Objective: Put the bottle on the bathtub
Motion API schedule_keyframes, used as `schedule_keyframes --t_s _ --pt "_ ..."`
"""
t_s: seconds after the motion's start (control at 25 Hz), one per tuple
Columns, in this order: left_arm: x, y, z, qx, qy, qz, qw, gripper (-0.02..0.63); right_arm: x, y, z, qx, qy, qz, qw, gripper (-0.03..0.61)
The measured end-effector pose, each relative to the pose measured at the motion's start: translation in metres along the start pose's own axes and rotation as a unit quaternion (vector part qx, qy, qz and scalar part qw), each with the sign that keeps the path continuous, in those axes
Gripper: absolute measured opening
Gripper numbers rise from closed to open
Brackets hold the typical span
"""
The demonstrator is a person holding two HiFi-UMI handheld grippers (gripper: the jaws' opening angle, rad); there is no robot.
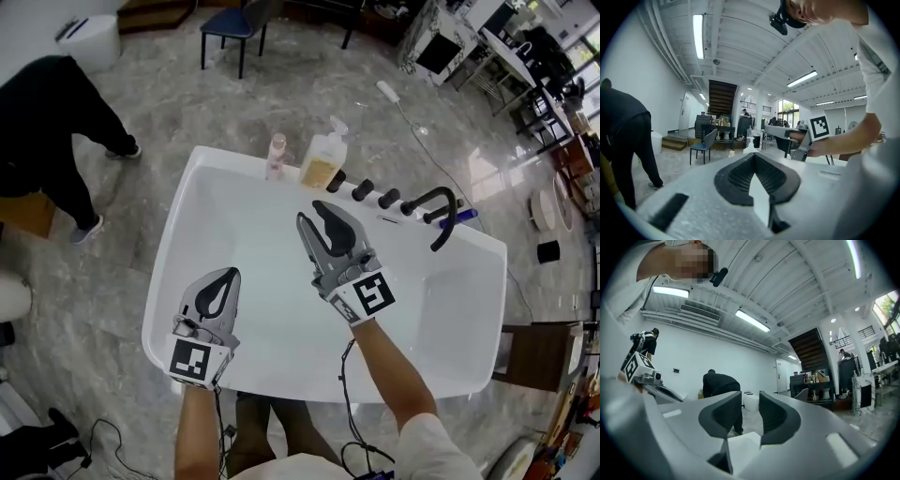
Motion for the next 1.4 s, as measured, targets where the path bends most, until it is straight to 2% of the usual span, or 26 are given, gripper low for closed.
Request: schedule_keyframes --t_s 0.28,0.44,0.68,0.84,1.2,1.32,1.4 --pt "0.03 -0.029 -0.064 0.005 -0.004 -0.009 0.9999 0.002 0.011 0.041 -0.101 -0.008 -0.02 -0.012 1.0 0.121" --pt "0.051 -0.046 -0.091 -0.001 0.003 -0.004 1.0 0.002 0.028 0.063 -0.145 -0.022 -0.016 -0.012 1.0 0.155" --pt "0.079 -0.078 -0.127 -0.006 0.006 0.012 0.9999 0.002 0.065 0.102 -0.2 -0.025 -0.006 -0.016 1.0 0.16" --pt "0.091 -0.09 -0.152 -0.012 0.005 0.021 0.9997 0.002 0.075 0.123 -0.228 -0.028 0.002 -0.021 0.999 0.153" --pt "0.098 -0.125 -0.188 -0.032 -0.02 0.056 0.9977 0.002 0.102 0.146 -0.275 -0.034 -0.028 -0.03 0.999 0.138" --pt "0.121 -0.125 -0.214 -0.025 -0.023 0.048 0.9983 0.002 0.096 0.169 -0.288 -0.045 -0.03 -0.036 0.998 0.138" --pt "0.133 -0.122 -0.218 -0.027 -0.015 0.041 0.9987 0.002 0.094 0.18 -0.287 -0.051 -0.029 -0.041 0.997 0.124"
Point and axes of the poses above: the fingertips, and each gripper's own axes: x backward along the fingers, y to its left, z out of its underside, the point moved 5 cm from there along x, backward along the fingers, and after that the axes turned 15 degrees about -y, right-handed, at the moved point
